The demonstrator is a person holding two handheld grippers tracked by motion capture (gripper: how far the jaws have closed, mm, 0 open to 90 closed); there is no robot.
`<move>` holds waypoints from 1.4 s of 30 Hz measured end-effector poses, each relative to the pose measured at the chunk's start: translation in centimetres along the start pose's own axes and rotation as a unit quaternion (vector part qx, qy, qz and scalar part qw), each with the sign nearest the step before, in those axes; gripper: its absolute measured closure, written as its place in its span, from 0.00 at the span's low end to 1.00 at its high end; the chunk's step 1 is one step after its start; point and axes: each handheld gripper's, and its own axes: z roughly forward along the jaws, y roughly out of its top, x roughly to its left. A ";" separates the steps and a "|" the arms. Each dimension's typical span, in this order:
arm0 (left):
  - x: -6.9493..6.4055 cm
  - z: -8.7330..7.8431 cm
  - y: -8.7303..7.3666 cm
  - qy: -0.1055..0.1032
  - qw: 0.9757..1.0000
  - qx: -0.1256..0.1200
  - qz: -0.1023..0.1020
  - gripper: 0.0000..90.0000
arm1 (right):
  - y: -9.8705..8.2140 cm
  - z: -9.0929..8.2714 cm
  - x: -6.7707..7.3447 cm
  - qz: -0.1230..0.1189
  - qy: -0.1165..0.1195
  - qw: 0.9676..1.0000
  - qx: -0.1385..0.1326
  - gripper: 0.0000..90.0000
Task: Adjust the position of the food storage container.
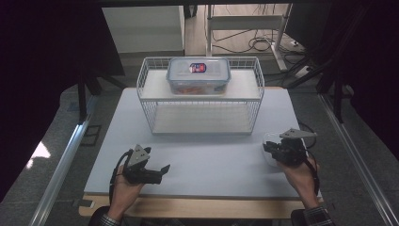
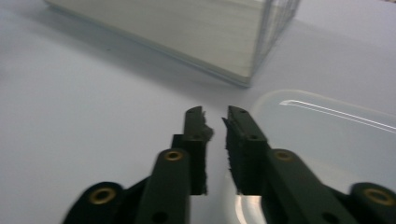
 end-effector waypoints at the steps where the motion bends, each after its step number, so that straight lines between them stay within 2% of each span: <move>1: 0.0 0.0 0.0 -0.001 1.000 0.000 0.000 0.05 | 0.0 -0.1 -0.3 0.002 -0.005 1.000 -0.001 0.96; 3: 0.0 0.1 0.0 -0.002 1.000 0.001 0.000 0.05 | -0.1 -0.5 -1.7 0.008 -0.030 1.000 -0.003 1.00; 4: 0.0 0.1 0.0 -0.002 1.000 0.001 0.000 0.05 | -0.1 -0.5 -1.7 0.008 -0.030 1.000 -0.003 1.00; 6: 0.0 0.1 0.0 -0.002 1.000 0.002 0.001 0.05 | -0.3 -0.7 -2.9 0.018 -0.053 0.998 0.000 1.00; 7: 0.0 0.1 0.0 -0.002 1.000 0.002 0.001 0.05 | -0.3 -0.7 -2.9 0.018 -0.053 0.998 0.000 1.00; 10: 0.0 0.2 0.0 -0.003 1.000 0.003 0.000 0.05 | -0.5 -0.8 -4.1 0.027 -0.073 0.997 0.004 1.00; 11: 0.1 0.2 0.0 -0.003 1.000 0.004 0.000 0.05 | -0.6 -0.9 -4.8 0.030 -0.088 0.996 0.003 1.00; 13: 0.1 0.2 0.0 -0.003 1.000 0.004 -0.001 0.05 | -0.7 -1.0 -5.1 0.033 -0.093 0.995 0.002 1.00; 14: 0.1 0.2 -0.1 -0.003 1.000 0.005 -0.001 0.05 | -0.9 -1.3 -5.8 0.039 -0.106 0.994 0.000 1.00; 18: 0.1 0.2 -0.1 -0.004 1.000 0.005 -0.003 0.05 | -1.1 -1.6 -6.7 0.047 -0.120 0.992 -0.001 1.00; 21: 0.2 0.2 -0.1 -0.005 1.000 0.006 -0.002 0.05 | -1.5 -1.7 -7.5 0.055 -0.141 0.989 0.003 1.00; 26: 0.2 0.3 -0.1 -0.006 1.000 0.008 -0.002 0.05 | -1.9 -1.8 -8.3 0.063 -0.154 0.986 0.005 1.00; 27: 0.2 0.3 -0.1 -0.007 1.000 0.008 -0.003 0.06 | -2.2 -1.8 -8.8 0.066 -0.165 0.984 0.008 1.00; 31: 0.2 0.4 -0.1 -0.007 1.000 0.008 -0.003 0.06 | -2.6 -1.7 -9.4 0.075 -0.167 0.983 0.013 1.00; 33: 0.2 0.4 -0.2 -0.009 1.000 0.010 -0.003 0.06 | -2.8 -1.4 -9.5 0.081 -0.158 0.984 0.017 1.00; 36: 0.1 0.5 -0.2 -0.009 1.000 0.010 -0.003 0.06 | -2.7 -1.2 -9.3 0.078 -0.160 0.984 0.021 1.00; 39: 0.1 0.5 -0.2 -0.010 1.000 0.011 -0.003 0.06 | -2.7 -1.1 -9.2 0.081 -0.149 0.985 0.021 1.00; 42: 0.1 0.5 -0.2 -0.009 1.000 0.012 -0.002 0.06 | -2.6 -0.5 -8.6 0.078 -0.136 0.987 0.028 1.00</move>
